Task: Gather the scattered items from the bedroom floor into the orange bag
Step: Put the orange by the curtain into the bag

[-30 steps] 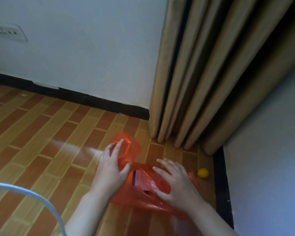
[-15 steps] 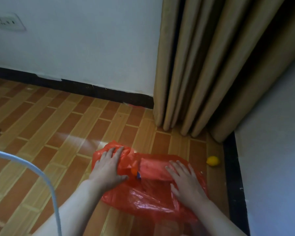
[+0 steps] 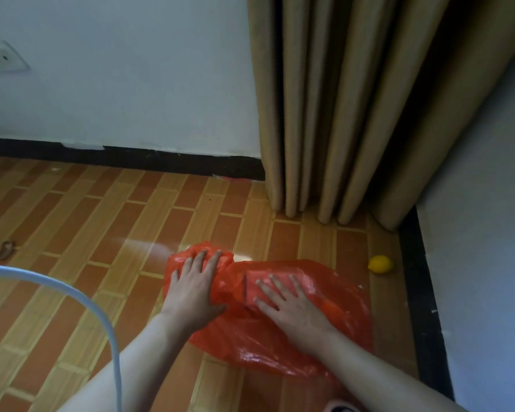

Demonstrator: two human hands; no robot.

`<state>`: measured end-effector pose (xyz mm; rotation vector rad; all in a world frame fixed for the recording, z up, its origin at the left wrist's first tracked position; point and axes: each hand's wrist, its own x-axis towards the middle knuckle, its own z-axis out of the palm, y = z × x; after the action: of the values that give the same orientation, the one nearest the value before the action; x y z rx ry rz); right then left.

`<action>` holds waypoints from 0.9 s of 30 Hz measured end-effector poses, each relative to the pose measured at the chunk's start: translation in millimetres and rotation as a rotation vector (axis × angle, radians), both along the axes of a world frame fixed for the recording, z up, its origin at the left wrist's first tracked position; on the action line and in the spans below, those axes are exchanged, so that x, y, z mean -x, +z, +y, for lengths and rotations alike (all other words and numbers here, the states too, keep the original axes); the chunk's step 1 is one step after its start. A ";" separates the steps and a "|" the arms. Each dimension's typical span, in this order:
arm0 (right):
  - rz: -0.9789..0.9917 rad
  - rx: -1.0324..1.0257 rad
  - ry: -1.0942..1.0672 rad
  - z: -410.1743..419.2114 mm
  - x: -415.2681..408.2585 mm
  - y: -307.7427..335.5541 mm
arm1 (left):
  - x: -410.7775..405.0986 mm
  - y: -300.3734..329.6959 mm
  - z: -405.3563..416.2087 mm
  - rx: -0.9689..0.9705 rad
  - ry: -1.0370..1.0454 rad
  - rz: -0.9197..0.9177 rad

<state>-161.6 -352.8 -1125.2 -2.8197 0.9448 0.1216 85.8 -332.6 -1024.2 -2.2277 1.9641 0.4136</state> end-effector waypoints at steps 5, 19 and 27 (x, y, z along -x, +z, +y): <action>0.109 0.007 -0.069 -47.9 21.4 6.9 | 6.6 -6.4 -5.8 -0.057 -0.026 -0.040; 0.248 -0.399 -0.403 -95.5 56.6 -12.8 | 12.1 -39.1 -18.4 -0.286 -0.119 -0.133; -0.214 -0.361 -0.529 -34.7 46.2 1.0 | 20.3 -45.2 -20.8 -0.259 -0.072 0.000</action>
<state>-207.8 -387.6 -1124.2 -2.1306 1.4084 -0.0701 65.5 -353.4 -1069.4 -1.9919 1.8639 0.6190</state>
